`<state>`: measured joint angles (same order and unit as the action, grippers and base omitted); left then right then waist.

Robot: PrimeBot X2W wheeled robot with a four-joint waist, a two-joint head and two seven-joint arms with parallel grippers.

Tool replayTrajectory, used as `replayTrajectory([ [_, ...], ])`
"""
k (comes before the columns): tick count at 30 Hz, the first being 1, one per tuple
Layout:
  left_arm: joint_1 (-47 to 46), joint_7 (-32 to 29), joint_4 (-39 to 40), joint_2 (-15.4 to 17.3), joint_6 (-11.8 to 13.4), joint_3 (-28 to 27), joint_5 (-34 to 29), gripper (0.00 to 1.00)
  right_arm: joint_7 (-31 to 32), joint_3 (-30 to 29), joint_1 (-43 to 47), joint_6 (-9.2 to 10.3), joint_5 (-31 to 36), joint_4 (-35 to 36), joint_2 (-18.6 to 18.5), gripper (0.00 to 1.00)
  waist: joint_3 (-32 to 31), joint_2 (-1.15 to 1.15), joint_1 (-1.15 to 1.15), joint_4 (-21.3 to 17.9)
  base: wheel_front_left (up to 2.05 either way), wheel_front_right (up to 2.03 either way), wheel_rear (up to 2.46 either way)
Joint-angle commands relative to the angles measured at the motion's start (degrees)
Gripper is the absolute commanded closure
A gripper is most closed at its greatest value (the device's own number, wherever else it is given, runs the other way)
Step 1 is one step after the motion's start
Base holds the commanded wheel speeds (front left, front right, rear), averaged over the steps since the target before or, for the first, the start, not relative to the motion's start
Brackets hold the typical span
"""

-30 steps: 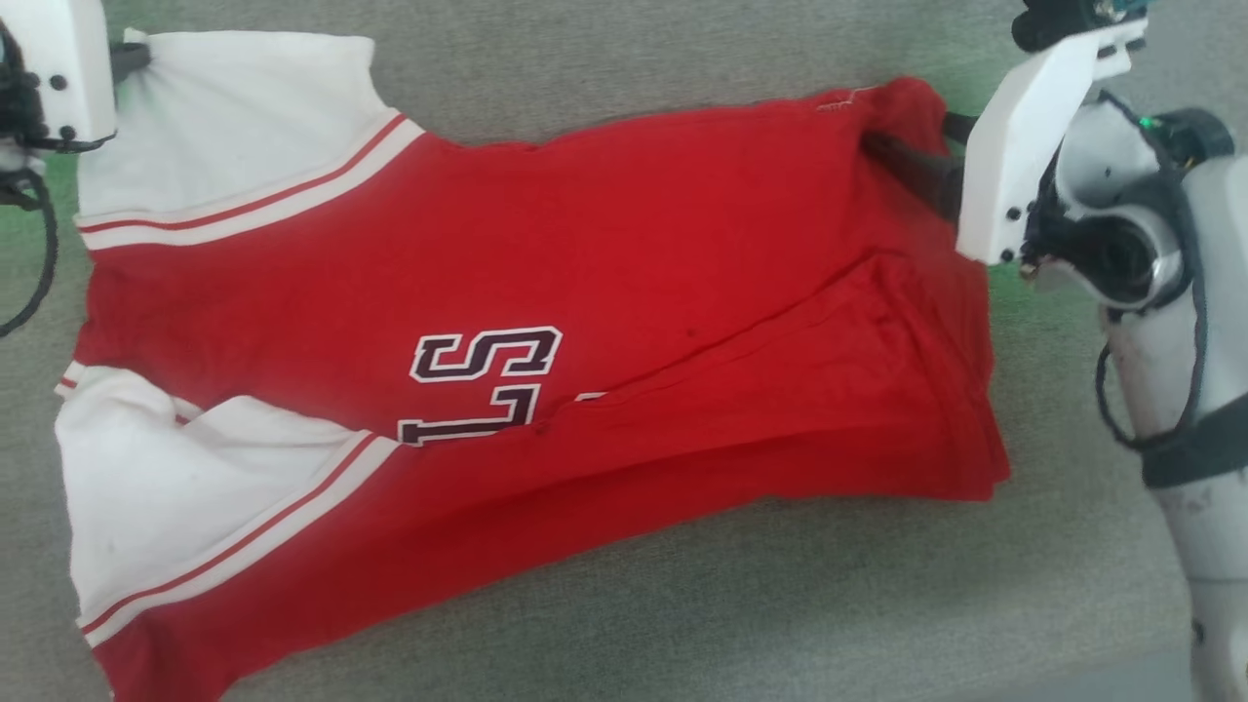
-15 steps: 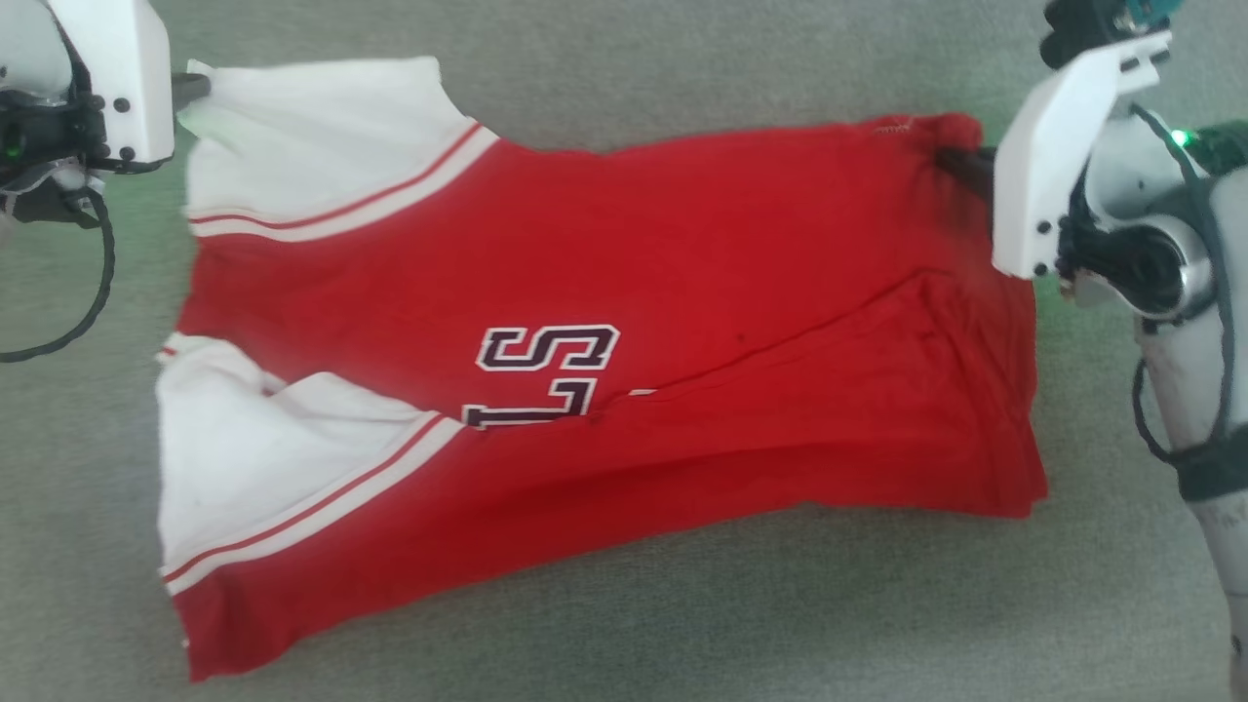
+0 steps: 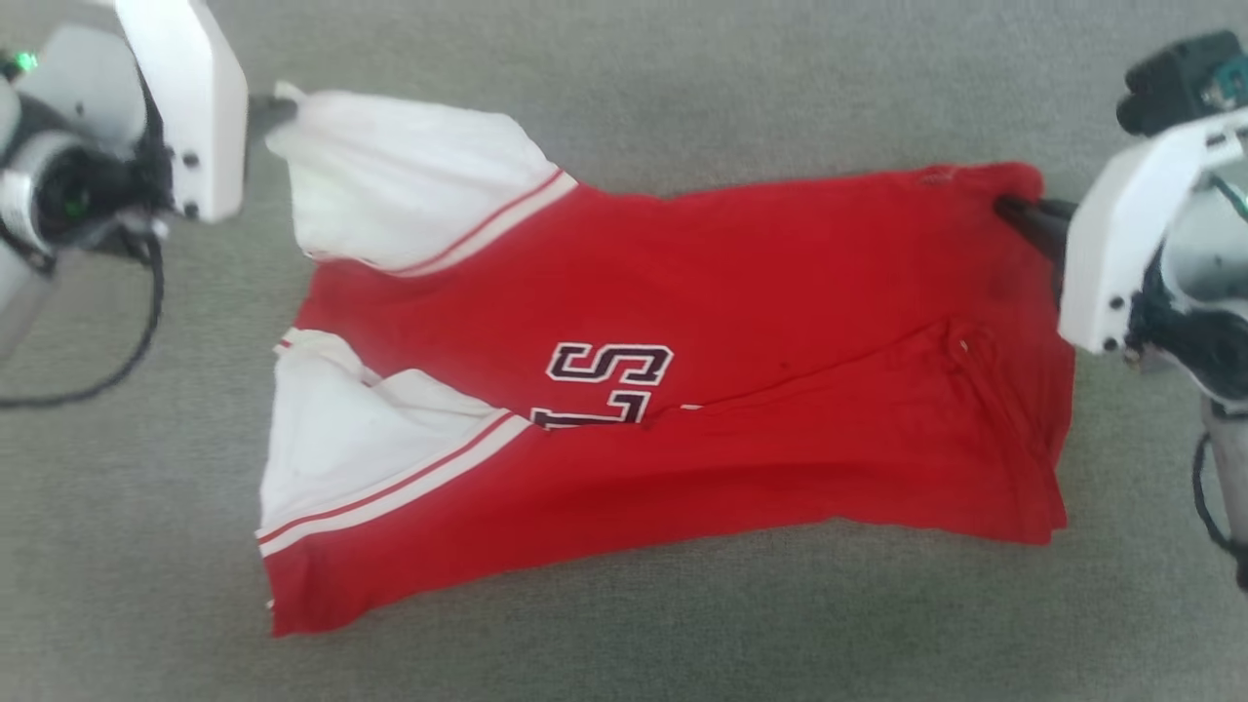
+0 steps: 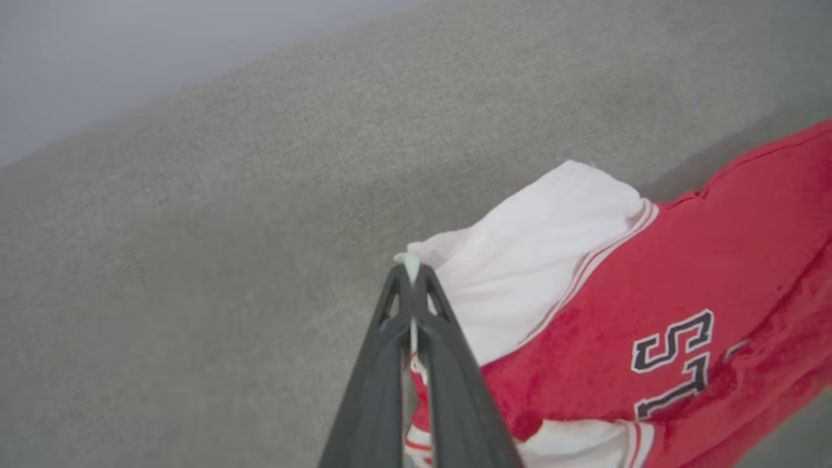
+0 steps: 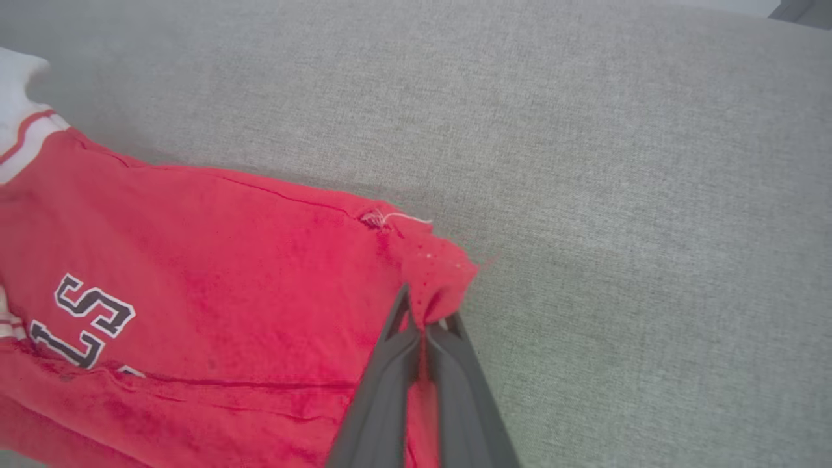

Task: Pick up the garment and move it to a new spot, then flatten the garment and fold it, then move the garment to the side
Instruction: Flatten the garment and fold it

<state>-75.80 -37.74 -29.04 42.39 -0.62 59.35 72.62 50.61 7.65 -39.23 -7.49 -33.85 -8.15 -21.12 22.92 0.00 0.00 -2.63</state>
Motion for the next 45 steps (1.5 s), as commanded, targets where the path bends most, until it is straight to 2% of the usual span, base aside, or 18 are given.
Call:
replayTrajectory([
  [1,2.35,-0.34,4.20,1.68,1.70,-0.37,1.36,1.00,0.87,-1.24,2.41,-0.02,0.13,2.24,0.13,1.00,-1.72,0.00,0.00,1.08,0.00,0.00,0.00],
  [11,13.00,0.55,31.10,13.69,13.08,-1.27,4.82,1.00,4.94,-9.70,14.90,-0.01,0.92,12.37,2.05,1.00,-3.98,0.00,0.00,2.64,0.00,0.00,0.00],
  [16,19.03,2.30,39.87,18.20,18.02,-0.51,6.16,1.00,6.35,-13.10,20.16,-0.01,1.60,13.87,4.03,1.00,-4.20,0.00,0.00,2.87,0.00,0.00,0.00],
  [22,24.70,4.71,42.65,19.37,20.01,0.96,8.15,1.00,5.78,-14.23,22.92,-0.01,2.20,12.26,5.76,1.00,-4.21,0.00,0.00,2.72,0.00,0.00,0.00],
  [30,31.05,7.76,35.33,15.57,18.43,3.02,10.90,1.00,4.12,-11.15,21.52,-0.02,2.42,6.31,7.14,1.00,-5.31,0.00,0.00,1.96,0.00,0.00,0.00],
  [31,30.88,8.44,34.27,15.19,17.93,2.87,10.58,1.00,3.54,-10.78,20.98,-0.01,2.41,5.73,6.94,0.75,-5.55,0.00,0.00,1.91,0.00,0.00,0.00],
  [32,31.21,9.29,33.22,14.54,17.57,2.35,11.16,0.76,3.16,-10.43,20.87,-0.02,2.37,5.02,6.78,0.59,-5.90,0.00,0.00,1.91,0.00,0.00,0.00],
  [33,31.65,9.85,32.47,14.17,17.15,2.30,11.48,0.53,2.78,-10.19,20.88,-0.01,2.27,4.53,6.54,0.31,-6.20,0.00,0.00,1.95,0.00,0.00,0.00],
  [34,31.72,10.57,31.70,13.97,16.71,2.25,10.97,0.38,2.42,-9.94,20.69,-0.01,2.04,4.18,6.25,0.00,-6.63,0.00,0.00,2.04,0.00,0.00,0.00],
  [35,31.91,11.27,31.14,13.76,16.56,1.75,11.33,0.00,1.95,-9.77,20.48,-0.02,1.71,4.01,5.95,0.00,-6.97,0.00,0.00,2.13,0.00,0.00,0.00],
  [40,32.57,15.41,30.39,13.69,15.35,0.02,11.20,0.00,0.71,-9.27,21.39,-0.01,0.96,4.26,4.93,0.00,-9.13,0.00,0.00,2.89,0.00,0.00,0.00],
  [45,34.27,22.54,30.82,14.18,14.50,-1.90,9.73,0.00,-0.44,-9.84,23.08,-0.01,0.44,5.54,4.14,0.00,-11.24,0.00,0.00,3.56,0.00,0.00,0.00],
])
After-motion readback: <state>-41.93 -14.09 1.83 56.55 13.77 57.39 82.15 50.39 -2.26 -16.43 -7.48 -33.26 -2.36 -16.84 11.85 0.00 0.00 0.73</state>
